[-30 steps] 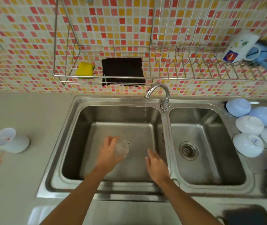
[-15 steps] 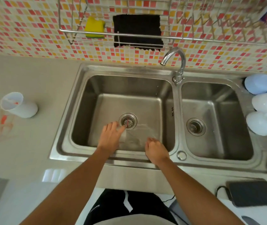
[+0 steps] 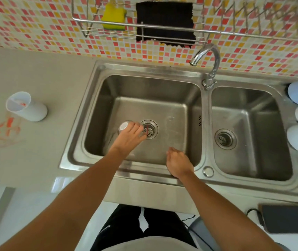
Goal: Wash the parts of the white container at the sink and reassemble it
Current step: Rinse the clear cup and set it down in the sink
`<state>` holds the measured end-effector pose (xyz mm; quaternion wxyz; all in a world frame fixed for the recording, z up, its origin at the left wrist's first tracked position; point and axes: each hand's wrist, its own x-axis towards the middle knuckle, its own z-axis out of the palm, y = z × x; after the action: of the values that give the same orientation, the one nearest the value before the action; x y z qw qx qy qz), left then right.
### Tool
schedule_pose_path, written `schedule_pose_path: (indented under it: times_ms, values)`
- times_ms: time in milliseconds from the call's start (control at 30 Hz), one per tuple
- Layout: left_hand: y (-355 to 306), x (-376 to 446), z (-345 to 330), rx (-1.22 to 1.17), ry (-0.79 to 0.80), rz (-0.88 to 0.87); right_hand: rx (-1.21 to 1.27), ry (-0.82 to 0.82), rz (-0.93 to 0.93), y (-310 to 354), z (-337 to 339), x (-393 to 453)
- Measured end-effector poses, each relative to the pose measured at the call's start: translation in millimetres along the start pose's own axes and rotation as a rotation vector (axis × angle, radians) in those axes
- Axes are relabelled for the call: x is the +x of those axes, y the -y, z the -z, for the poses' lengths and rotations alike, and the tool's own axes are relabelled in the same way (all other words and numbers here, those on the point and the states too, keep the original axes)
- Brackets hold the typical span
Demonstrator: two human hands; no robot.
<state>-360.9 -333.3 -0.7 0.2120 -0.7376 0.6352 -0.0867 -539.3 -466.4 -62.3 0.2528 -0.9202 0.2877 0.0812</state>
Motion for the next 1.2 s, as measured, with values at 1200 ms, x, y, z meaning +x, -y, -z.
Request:
schedule_pose_path:
  times_ms: [1200]
  values:
    - [92.3,-193.7,-8.6,-1.094,-0.51,1.321,0.282,-0.176,0.293,165.5,-8.4,62.5]
